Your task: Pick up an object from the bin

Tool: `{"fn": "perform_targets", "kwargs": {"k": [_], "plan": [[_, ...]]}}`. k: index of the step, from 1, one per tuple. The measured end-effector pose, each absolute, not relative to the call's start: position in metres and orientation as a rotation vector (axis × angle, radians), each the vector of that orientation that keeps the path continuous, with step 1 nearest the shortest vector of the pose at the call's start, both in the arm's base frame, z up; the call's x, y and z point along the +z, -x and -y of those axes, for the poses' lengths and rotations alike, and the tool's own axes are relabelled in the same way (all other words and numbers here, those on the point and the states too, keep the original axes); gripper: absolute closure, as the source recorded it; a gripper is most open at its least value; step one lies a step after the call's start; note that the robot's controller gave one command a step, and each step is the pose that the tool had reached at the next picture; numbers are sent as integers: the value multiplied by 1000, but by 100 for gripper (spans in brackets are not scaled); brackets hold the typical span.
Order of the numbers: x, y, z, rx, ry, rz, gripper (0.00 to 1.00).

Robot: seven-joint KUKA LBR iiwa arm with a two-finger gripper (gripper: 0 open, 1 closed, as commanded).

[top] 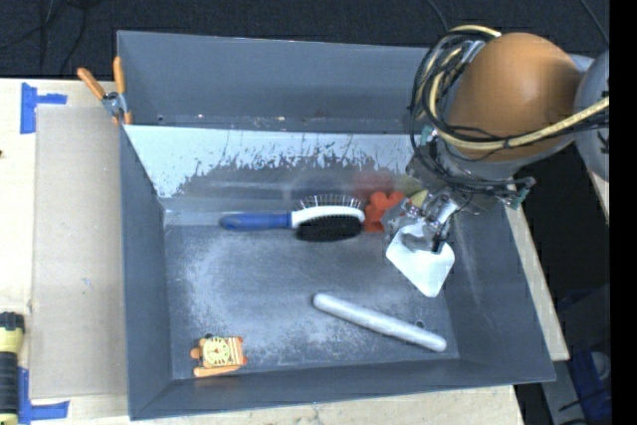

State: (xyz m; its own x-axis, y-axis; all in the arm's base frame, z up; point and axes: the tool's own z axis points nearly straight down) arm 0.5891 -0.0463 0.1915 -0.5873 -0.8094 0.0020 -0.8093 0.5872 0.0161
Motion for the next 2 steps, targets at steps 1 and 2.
{"fn": "perform_targets", "kwargs": {"k": [1, 2], "plan": [[191, -589, 46, -22, -1422, 2790, 100], [167, -587, 27, -11, -1580, 2712, 100]]}}
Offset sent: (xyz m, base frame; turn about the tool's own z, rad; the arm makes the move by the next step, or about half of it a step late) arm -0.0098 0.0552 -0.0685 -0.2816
